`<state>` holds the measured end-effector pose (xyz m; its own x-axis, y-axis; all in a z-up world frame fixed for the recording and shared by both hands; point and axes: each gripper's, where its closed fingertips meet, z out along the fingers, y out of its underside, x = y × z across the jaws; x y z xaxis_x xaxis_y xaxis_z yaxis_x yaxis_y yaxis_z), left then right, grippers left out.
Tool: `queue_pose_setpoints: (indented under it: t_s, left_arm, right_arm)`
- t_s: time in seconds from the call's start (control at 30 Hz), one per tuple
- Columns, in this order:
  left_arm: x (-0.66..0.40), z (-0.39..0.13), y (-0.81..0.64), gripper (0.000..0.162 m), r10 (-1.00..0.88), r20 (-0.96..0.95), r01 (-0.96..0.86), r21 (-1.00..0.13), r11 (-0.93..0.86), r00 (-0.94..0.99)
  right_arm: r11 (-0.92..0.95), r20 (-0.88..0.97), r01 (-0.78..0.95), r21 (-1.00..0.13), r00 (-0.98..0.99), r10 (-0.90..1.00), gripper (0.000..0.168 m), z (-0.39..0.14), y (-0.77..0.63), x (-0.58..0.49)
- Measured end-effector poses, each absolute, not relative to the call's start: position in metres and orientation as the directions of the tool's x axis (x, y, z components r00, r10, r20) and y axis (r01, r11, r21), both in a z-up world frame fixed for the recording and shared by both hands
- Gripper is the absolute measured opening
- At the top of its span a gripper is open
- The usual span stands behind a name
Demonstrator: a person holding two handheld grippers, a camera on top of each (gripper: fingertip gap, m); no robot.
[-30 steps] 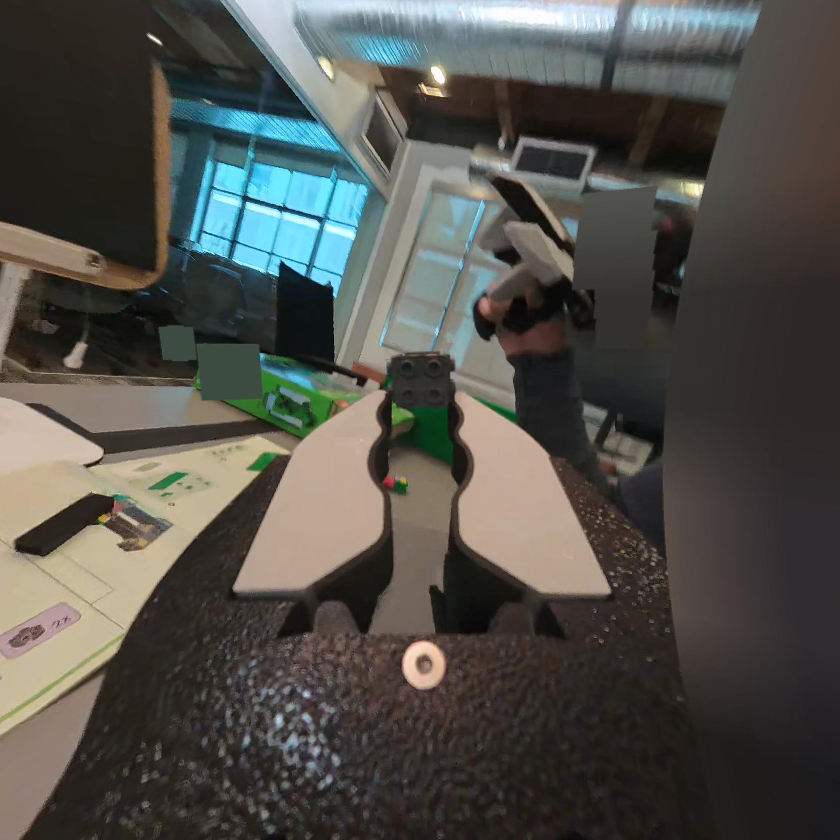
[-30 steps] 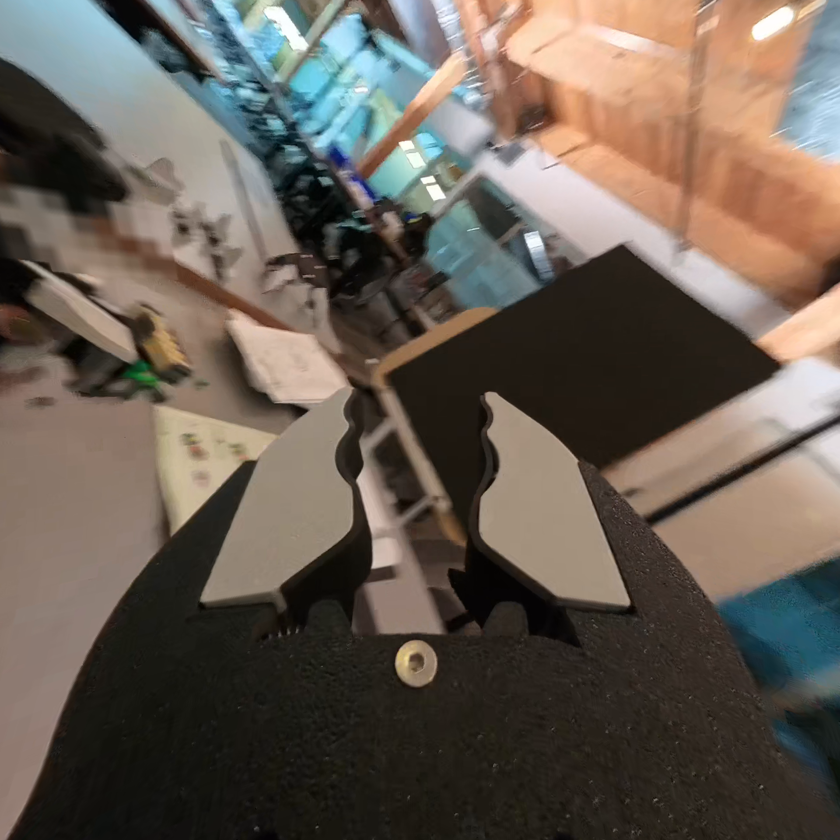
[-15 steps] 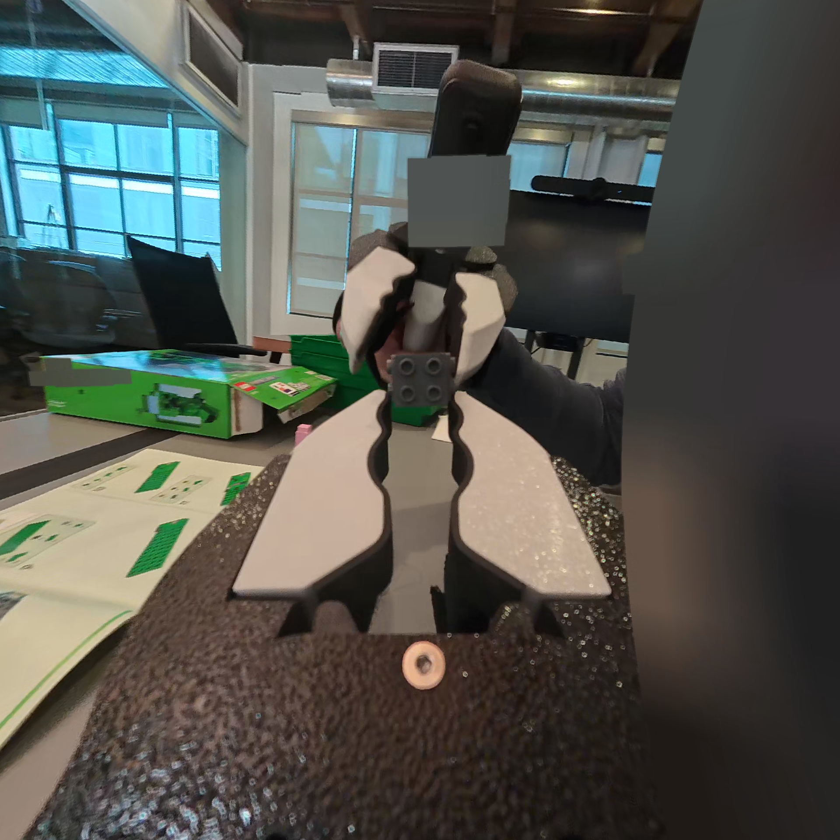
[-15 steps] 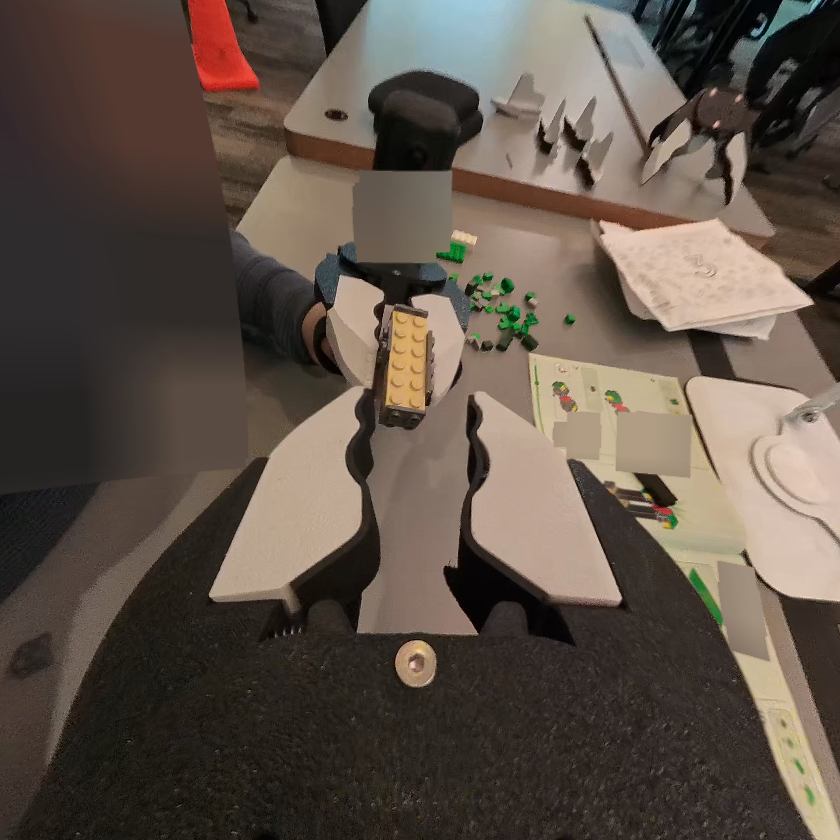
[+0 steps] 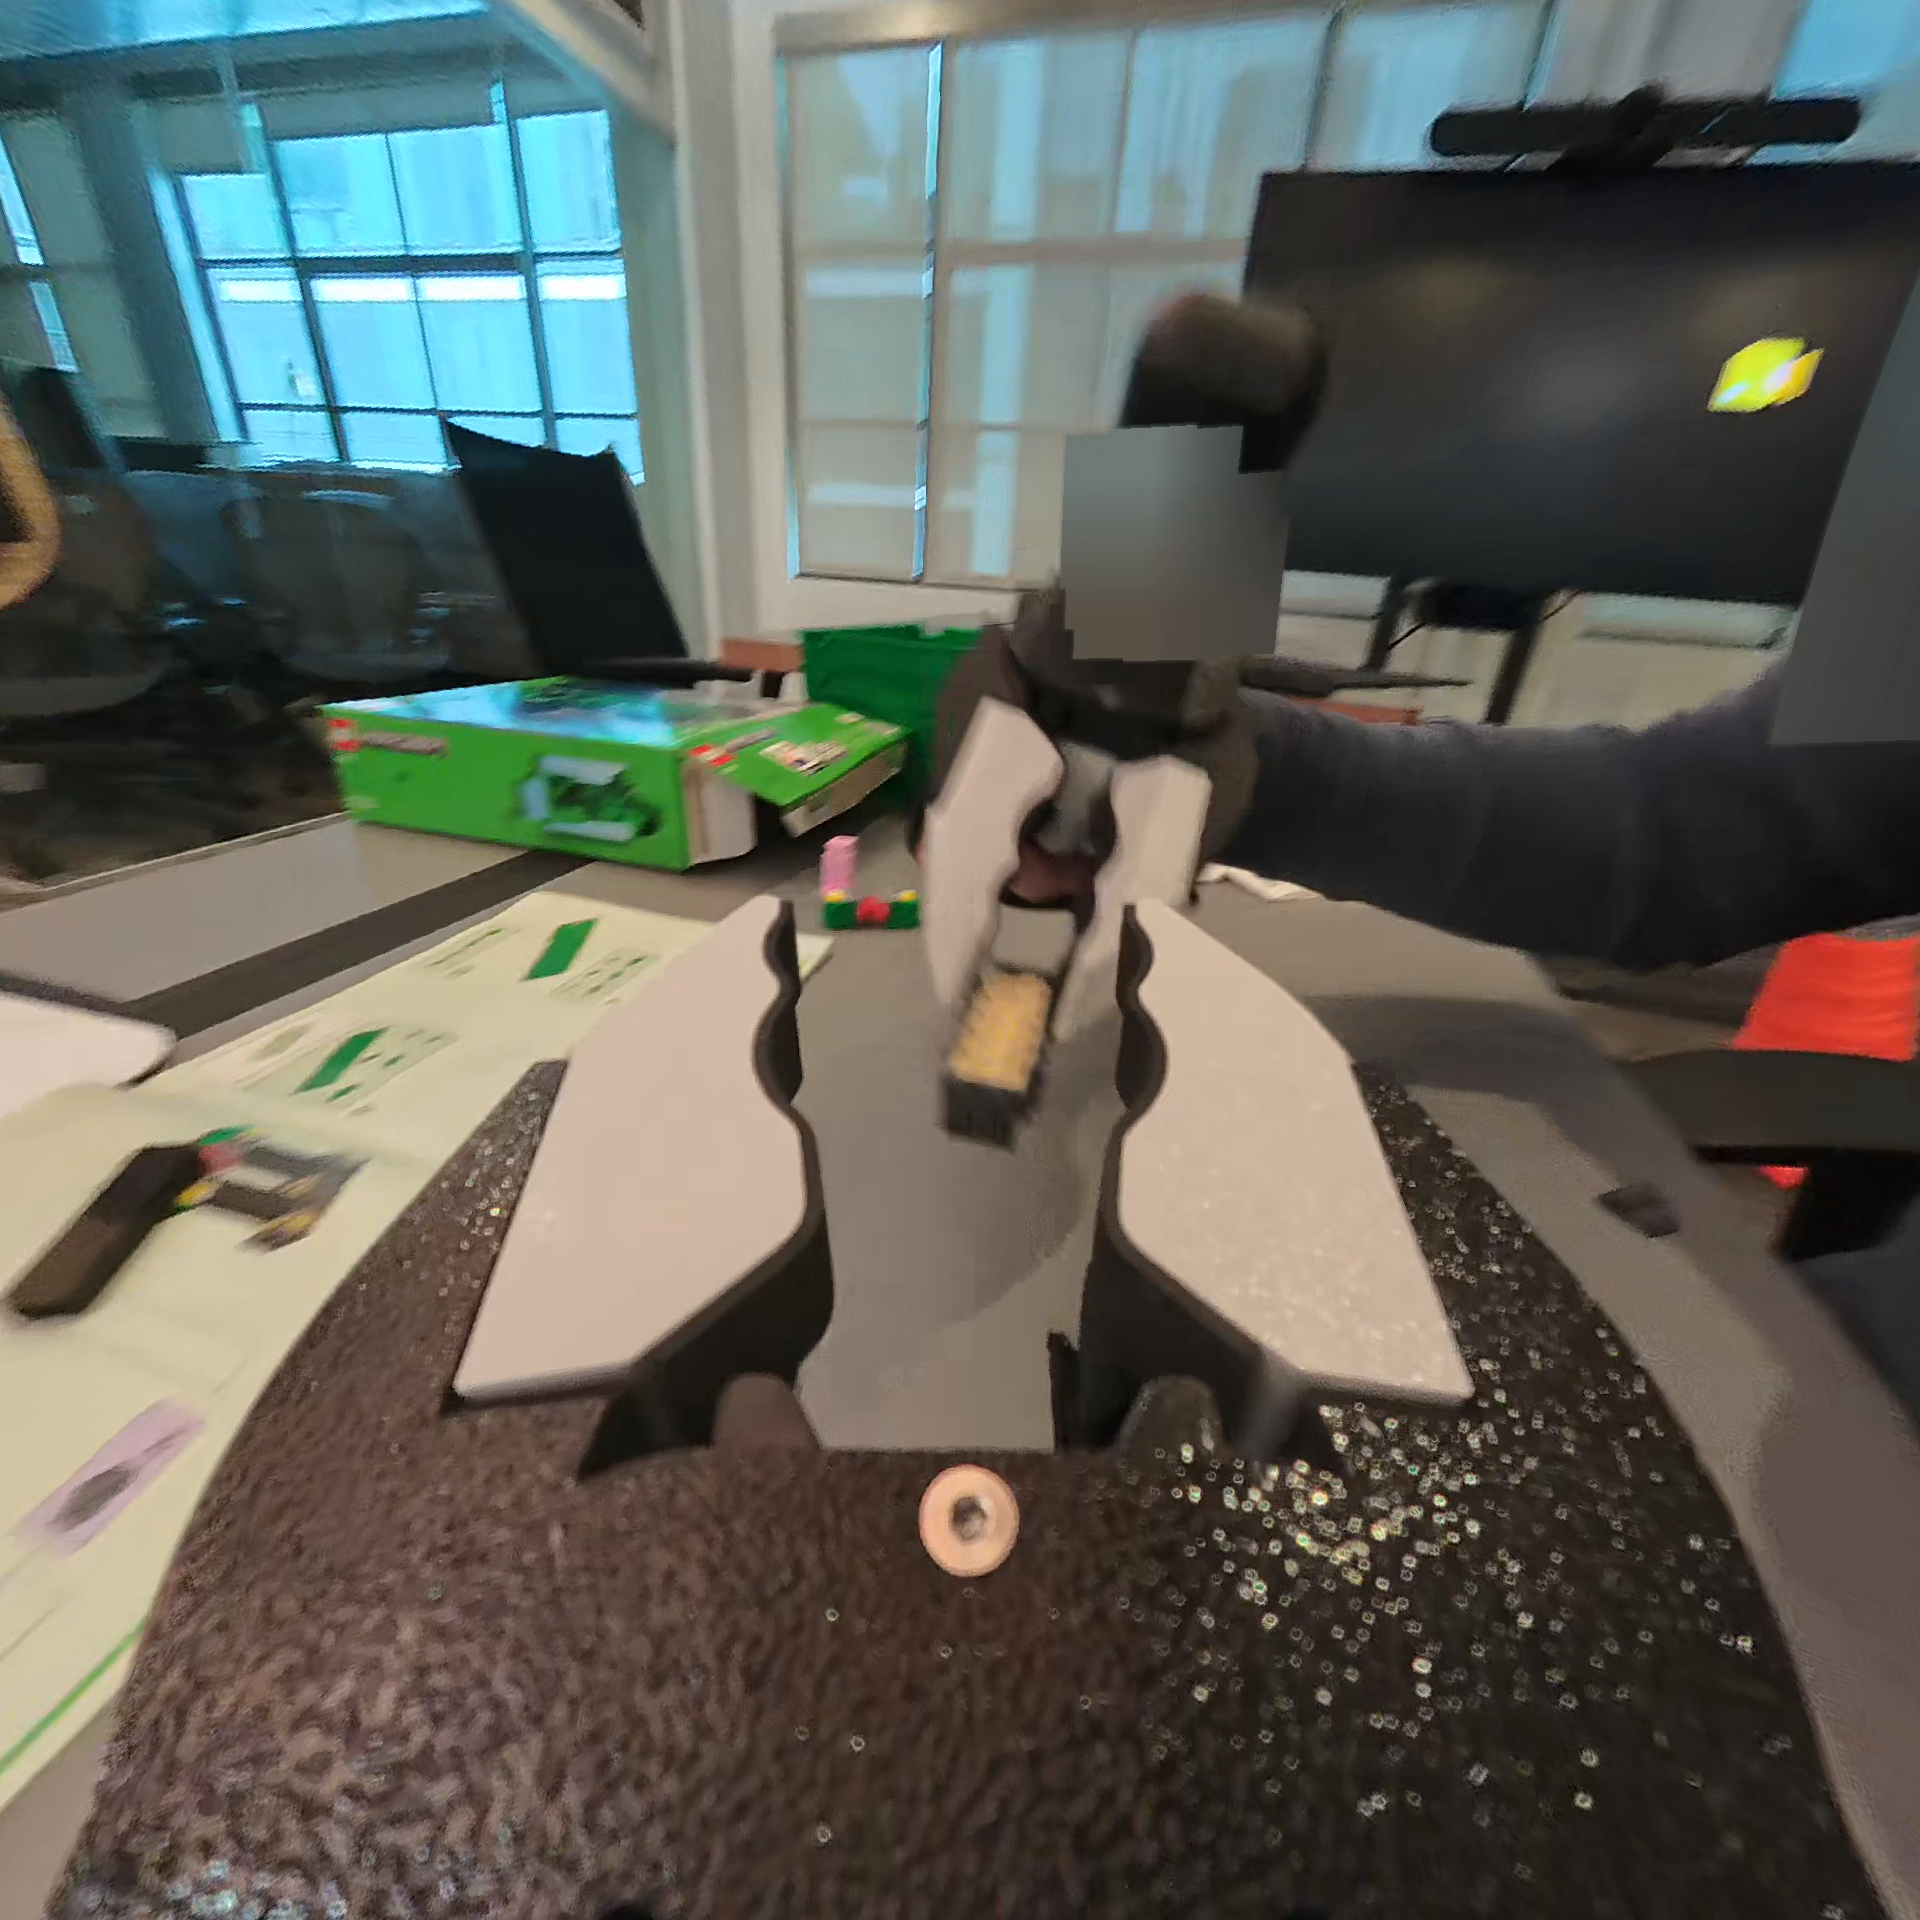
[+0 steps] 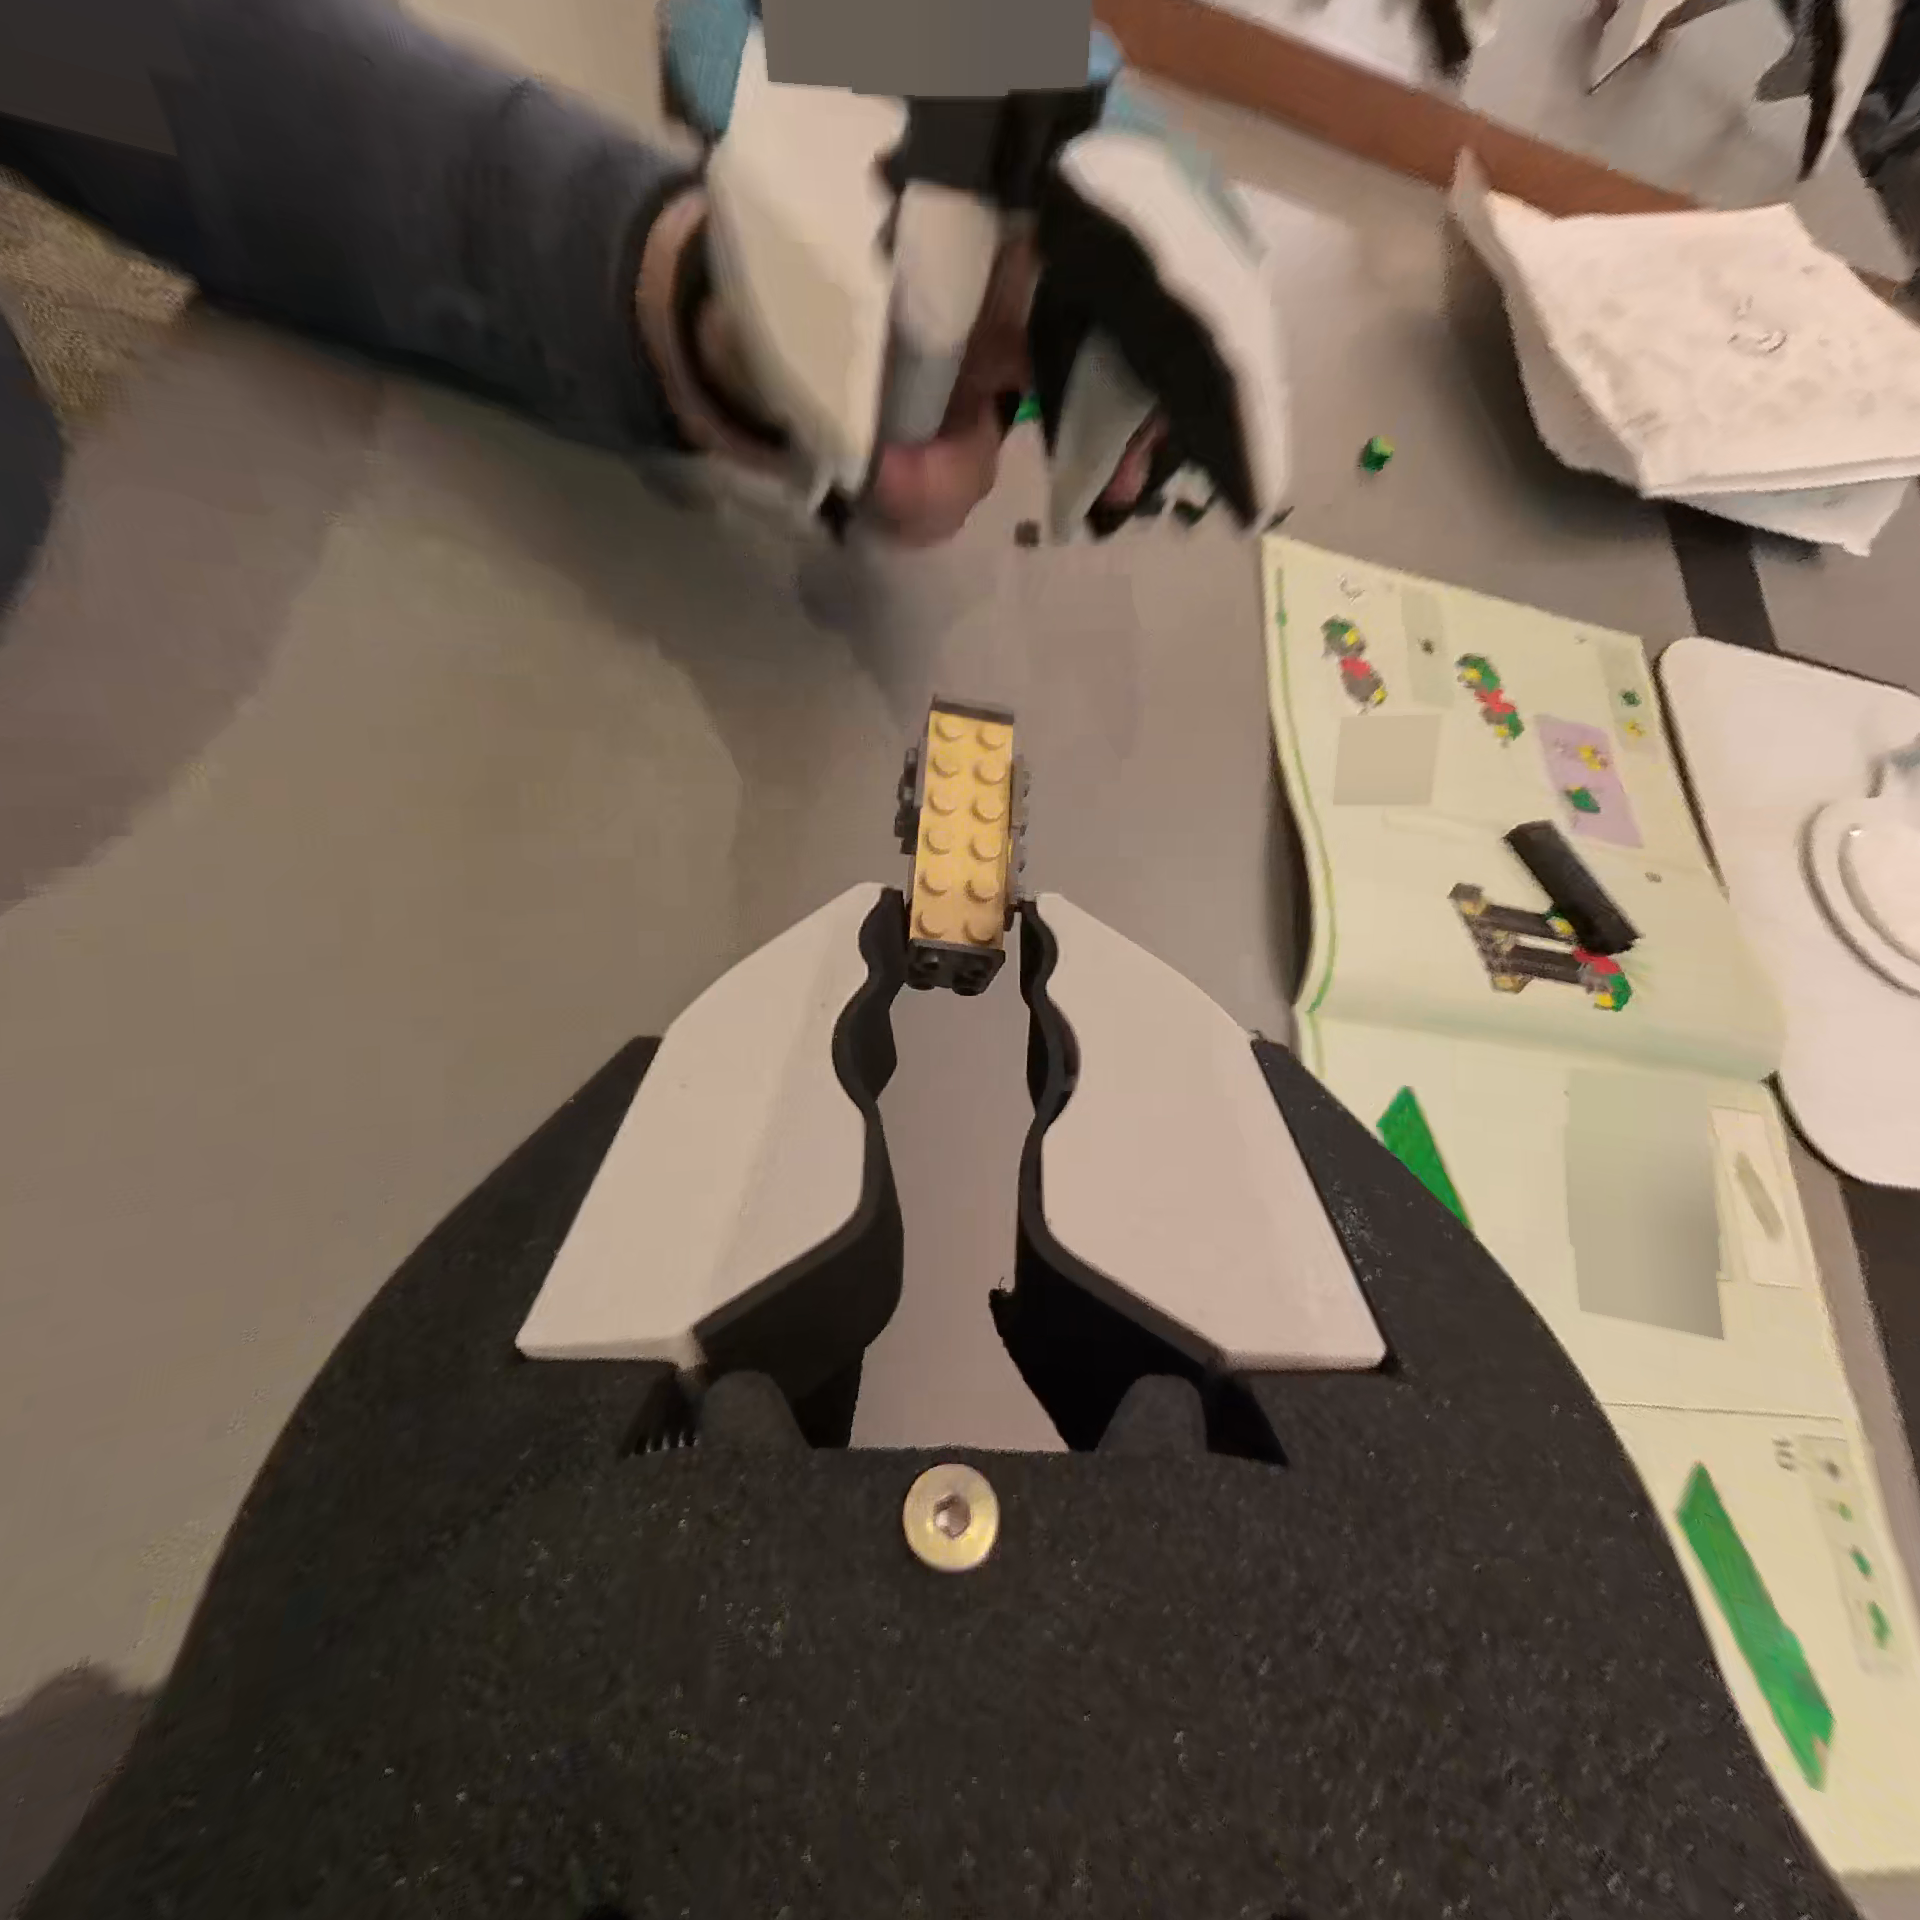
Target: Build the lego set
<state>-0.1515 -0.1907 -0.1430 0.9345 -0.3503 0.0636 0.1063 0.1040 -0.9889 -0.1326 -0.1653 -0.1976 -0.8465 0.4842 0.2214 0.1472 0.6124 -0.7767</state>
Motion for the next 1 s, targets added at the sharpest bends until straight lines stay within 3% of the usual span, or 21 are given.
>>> queue_pose_setpoints:
  t_s: [0.23, 0.3, 0.47, 0.63, 0.73, 1.0]
  left_arm:
    - [-0.172, -0.138, -0.195, 0.055, -0.263, 0.077, 0.116, -0.984, 0.137, 0.962]
    - [-0.175, -0.137, -0.197, 0.054, -0.246, 0.076, 0.115, -0.982, 0.148, 0.966]
    - [-0.183, -0.138, -0.199, 0.054, -0.188, 0.06, 0.091, -0.983, 0.161, 0.98]
    - [-0.185, -0.129, -0.203, 0.053, -0.148, 0.034, 0.063, -0.979, 0.196, 0.988]
    - [-0.18, -0.125, -0.202, 0.053, -0.152, 0.036, 0.068, -0.976, 0.208, 0.988]
    - [-0.157, -0.146, -0.185, 0.051, -0.165, -0.085, -0.067, -0.991, 0.112, 0.983]
  right_arm:
    - [0.707, 0.168, 0.208, -0.676, -0.89, 0.423, 0.021, -0.255, -0.153, -0.123]
    - [0.713, 0.151, 0.234, -0.661, -0.889, 0.432, 0.035, -0.257, -0.151, -0.123]
    - [0.701, 0.206, 0.326, -0.635, -0.803, 0.56, 0.045, -0.223, -0.131, -0.119]
    - [0.518, 0.16, 0.505, -0.69, -0.592, 0.79, 0.056, -0.183, -0.127, -0.055]
    - [0.426, 0.154, 0.604, -0.673, -0.449, 0.88, 0.052, -0.196, -0.147, 0.003]
    - [0.254, 0.208, 0.671, -0.696, -0.15, 0.967, 0.026, -0.243, -0.201, 0.08]
